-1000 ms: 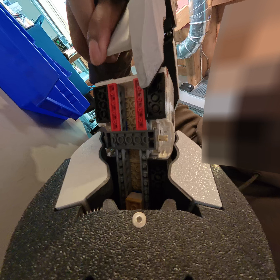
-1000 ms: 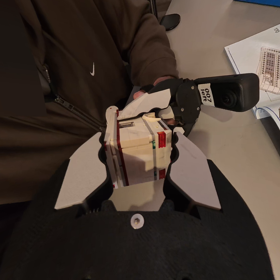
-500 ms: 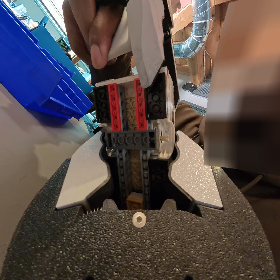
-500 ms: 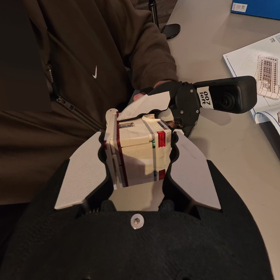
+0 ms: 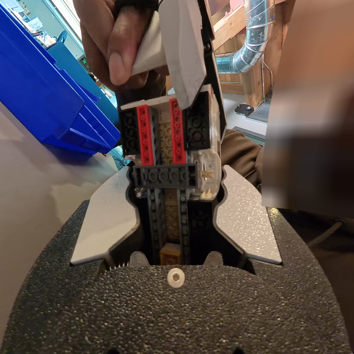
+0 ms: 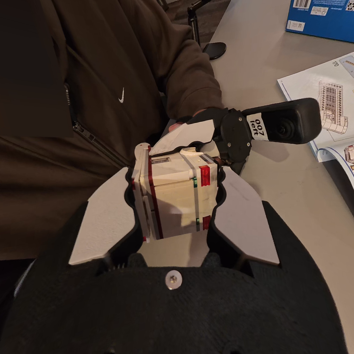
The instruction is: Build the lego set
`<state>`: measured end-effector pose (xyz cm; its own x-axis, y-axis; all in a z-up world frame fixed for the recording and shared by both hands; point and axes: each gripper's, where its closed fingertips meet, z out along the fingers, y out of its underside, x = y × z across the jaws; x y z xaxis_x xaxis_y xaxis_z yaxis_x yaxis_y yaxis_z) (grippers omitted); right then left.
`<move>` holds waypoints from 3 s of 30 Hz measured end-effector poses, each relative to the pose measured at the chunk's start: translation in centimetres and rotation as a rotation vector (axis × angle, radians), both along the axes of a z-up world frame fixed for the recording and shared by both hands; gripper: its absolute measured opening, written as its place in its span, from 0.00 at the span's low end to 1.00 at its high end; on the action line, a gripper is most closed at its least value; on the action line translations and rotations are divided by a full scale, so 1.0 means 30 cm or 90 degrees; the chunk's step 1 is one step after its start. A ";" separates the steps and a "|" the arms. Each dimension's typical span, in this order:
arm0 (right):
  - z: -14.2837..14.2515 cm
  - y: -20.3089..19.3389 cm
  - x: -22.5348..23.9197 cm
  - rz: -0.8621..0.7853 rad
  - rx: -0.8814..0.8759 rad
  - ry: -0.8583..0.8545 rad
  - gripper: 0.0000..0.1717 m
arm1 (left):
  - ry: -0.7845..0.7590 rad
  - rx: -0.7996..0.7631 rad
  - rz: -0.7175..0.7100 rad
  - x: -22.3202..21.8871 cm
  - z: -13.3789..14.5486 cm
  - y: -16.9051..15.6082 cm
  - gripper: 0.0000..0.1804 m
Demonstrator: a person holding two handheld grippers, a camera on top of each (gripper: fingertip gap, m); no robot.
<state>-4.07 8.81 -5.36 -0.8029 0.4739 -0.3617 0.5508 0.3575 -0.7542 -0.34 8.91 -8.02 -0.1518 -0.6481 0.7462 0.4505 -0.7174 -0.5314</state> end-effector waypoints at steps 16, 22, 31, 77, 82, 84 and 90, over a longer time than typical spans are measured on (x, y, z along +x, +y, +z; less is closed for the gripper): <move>0.000 -0.004 0.073 0.066 -0.004 0.016 0.48 | 0.021 0.004 -0.052 0.051 -0.019 -0.036 0.47; -0.002 -0.022 0.081 0.087 -0.034 0.003 0.49 | 0.002 -0.013 -0.070 0.062 -0.016 -0.052 0.47; -0.004 -0.026 0.092 0.088 -0.056 0.008 0.49 | -0.002 -0.030 -0.073 0.077 -0.015 -0.059 0.47; -0.051 -0.046 0.150 0.084 -0.016 0.002 0.54 | 0.012 0.023 -0.074 0.089 -0.013 -0.087 0.48; -0.045 -0.040 0.157 0.078 -0.014 -0.002 0.55 | 0.001 0.017 -0.079 0.093 -0.008 -0.085 0.48; -0.031 -0.029 0.159 0.073 -0.026 0.003 0.53 | 0.001 0.017 -0.084 0.095 -0.011 -0.090 0.47; 0.005 0.021 0.144 -0.010 -0.077 0.020 0.47 | -0.014 -0.005 -0.103 0.093 -0.010 -0.091 0.48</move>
